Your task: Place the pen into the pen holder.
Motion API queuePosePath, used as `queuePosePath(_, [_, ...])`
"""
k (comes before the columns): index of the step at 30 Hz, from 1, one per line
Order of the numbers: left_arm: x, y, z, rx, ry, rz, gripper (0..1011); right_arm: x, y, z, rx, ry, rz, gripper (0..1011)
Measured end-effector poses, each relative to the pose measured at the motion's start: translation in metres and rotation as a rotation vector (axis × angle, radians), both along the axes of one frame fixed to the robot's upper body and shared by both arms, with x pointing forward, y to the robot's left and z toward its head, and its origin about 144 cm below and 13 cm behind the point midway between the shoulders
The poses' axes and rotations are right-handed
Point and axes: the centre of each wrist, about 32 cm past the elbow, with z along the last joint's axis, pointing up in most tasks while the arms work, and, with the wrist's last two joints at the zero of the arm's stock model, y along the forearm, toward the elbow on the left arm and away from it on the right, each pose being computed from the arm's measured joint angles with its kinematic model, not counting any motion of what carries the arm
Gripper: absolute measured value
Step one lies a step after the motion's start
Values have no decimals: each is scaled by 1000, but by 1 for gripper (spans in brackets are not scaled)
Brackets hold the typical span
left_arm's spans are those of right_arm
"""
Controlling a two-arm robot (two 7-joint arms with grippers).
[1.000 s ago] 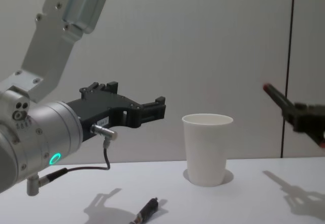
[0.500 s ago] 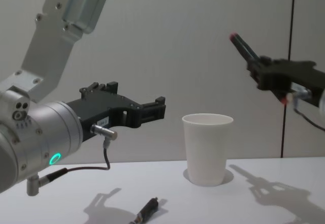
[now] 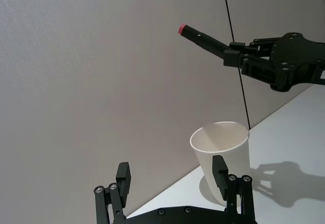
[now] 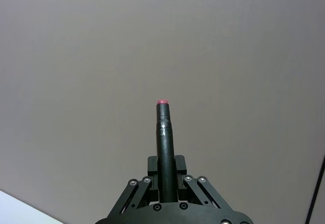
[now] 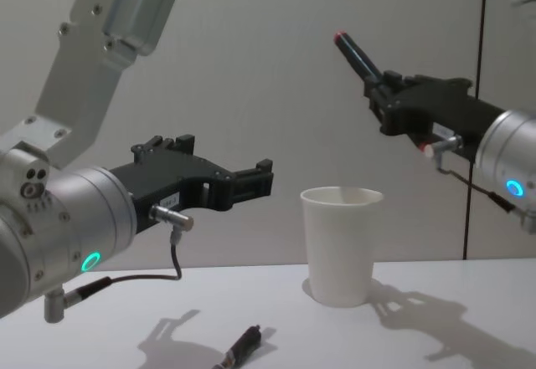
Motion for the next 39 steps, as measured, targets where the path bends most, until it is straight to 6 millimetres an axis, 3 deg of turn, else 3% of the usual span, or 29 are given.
queuePosePath(39, [0, 0, 0, 0, 0, 0, 1001, 47, 32, -40, -87, -104, 25, 182])
